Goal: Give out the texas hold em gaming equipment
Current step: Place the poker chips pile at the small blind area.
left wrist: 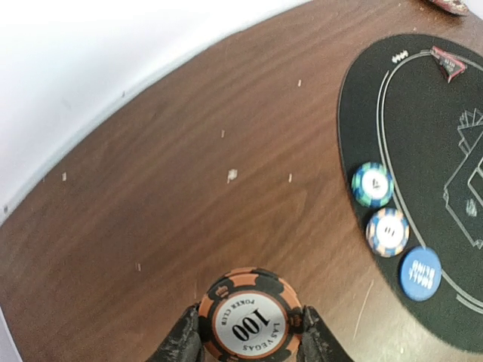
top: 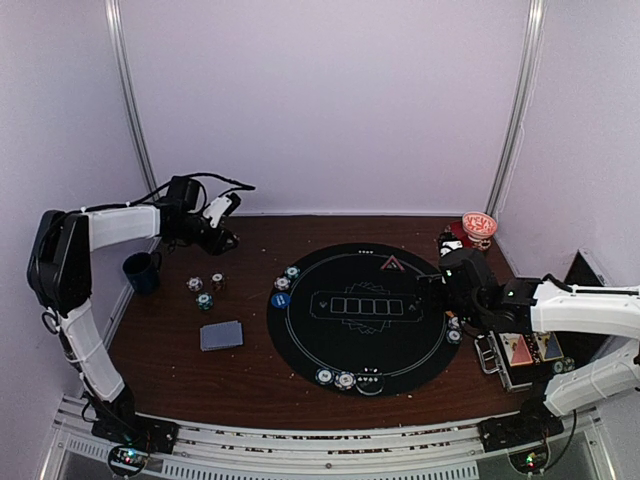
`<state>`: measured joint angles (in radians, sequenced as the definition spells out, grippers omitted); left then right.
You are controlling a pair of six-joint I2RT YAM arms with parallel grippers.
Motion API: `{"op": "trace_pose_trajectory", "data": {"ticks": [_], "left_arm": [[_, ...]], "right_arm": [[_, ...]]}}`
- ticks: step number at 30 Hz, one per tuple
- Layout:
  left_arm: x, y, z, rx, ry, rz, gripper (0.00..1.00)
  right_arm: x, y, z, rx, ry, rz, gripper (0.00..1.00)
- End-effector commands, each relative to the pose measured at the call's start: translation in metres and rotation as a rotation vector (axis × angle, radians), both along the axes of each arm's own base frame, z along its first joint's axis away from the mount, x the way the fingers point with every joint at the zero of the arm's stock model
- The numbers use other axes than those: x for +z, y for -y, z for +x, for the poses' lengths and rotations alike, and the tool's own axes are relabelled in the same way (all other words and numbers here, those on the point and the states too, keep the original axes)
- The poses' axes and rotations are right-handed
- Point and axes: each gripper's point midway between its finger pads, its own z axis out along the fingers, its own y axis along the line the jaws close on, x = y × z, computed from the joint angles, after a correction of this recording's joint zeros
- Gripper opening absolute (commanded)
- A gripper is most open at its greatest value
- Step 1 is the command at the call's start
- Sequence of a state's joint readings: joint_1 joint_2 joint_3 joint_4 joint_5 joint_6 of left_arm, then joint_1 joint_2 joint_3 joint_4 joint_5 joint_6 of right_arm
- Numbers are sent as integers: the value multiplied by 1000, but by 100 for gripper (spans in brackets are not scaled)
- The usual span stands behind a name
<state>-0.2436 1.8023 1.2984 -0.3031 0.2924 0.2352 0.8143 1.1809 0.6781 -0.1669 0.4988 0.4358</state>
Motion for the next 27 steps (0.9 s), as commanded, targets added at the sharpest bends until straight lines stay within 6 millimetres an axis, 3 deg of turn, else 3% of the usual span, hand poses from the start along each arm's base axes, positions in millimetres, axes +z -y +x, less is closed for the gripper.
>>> {"op": "trace_pose_trajectory", "data": {"ticks": [1,10,14,18,23,27], "left_arm": [[6,38,13,-58,-6,-25,29],[8,125,25,-189,17,-37,29],[10,154,29,-228,30,-52,29],[0,179,24,-264,32,-35,29],[-25,199,16,-290,7,13,29],[-40,199,22,-264,4,49,29]], "right_arm": [[0,5,-2,-22,19,-13,93],[0,6,-2,-27,19,-18,93],[1,7,-2,-27,21,-14,93],[0,6,-3,-23,18,-14,93],[1,5,-3,-20,18,-8,93],[0,5,-3,-17,16,-8,93]]}}
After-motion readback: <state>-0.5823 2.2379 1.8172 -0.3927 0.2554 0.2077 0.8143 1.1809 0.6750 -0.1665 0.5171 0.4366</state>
